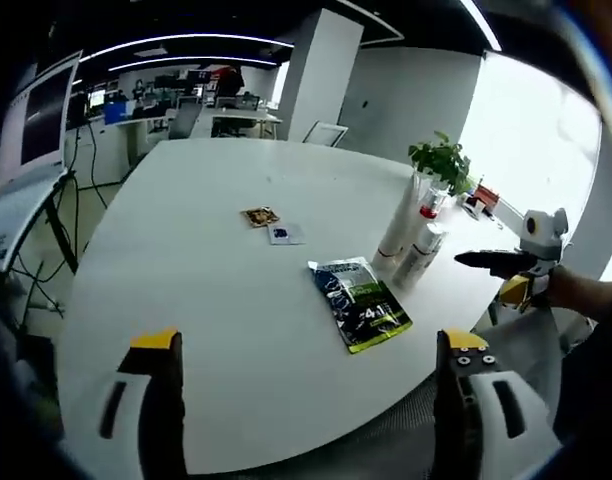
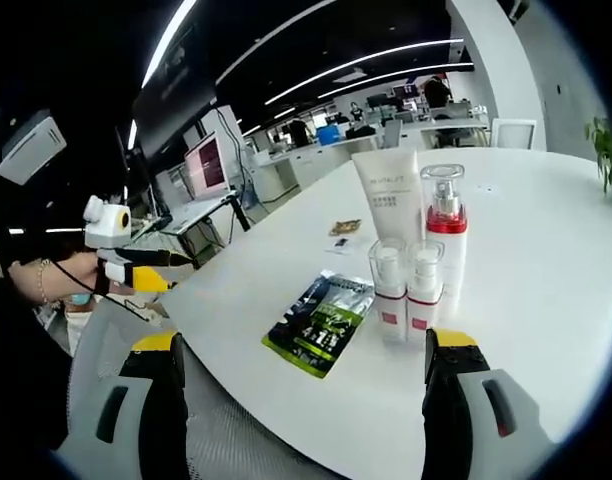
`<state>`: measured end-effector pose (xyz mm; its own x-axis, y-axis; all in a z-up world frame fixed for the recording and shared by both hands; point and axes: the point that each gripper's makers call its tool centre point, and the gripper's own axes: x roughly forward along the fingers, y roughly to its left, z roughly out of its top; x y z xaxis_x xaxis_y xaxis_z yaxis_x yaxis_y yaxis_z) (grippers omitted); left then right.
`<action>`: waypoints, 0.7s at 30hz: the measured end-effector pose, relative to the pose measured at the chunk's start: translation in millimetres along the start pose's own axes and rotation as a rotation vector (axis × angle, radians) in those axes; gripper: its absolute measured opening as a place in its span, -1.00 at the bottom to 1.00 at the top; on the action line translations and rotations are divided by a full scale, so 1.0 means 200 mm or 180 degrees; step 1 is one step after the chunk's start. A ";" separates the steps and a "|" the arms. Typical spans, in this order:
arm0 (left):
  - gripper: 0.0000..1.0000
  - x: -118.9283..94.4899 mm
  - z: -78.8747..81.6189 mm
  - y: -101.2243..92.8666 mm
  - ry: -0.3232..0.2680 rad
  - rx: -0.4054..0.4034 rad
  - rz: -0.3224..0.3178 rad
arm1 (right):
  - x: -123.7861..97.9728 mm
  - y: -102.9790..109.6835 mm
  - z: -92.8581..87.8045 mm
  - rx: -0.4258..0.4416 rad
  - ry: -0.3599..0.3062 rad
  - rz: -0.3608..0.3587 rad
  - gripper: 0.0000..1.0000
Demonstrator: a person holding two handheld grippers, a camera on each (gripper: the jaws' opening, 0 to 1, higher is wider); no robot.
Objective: Arrange the skincare products in the storage area until every visible bottle or jar stands upright without overlapping.
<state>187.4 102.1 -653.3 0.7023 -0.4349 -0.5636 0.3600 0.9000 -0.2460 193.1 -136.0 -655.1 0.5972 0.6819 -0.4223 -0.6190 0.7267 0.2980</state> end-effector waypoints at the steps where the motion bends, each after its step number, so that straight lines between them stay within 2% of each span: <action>1: 0.98 0.00 0.00 0.00 0.0006 -0.0003 0.0003 | 0.00 0.00 0.00 0.0002 -0.0002 -0.0002 0.99; 13: 0.98 0.05 0.02 -0.04 0.0091 0.0091 -0.0017 | -0.01 0.00 0.00 0.0027 -0.0023 0.0015 0.99; 21: 0.98 0.12 0.08 -0.05 0.0137 0.0118 -0.0051 | -0.01 0.00 0.00 0.0044 -0.0024 0.0020 0.99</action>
<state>210.2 81.5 -651.7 0.6695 -0.4467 -0.5935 0.3939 0.8909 -0.2262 192.1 -136.7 -654.2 0.5973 0.6869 -0.4141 -0.6156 0.7235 0.3123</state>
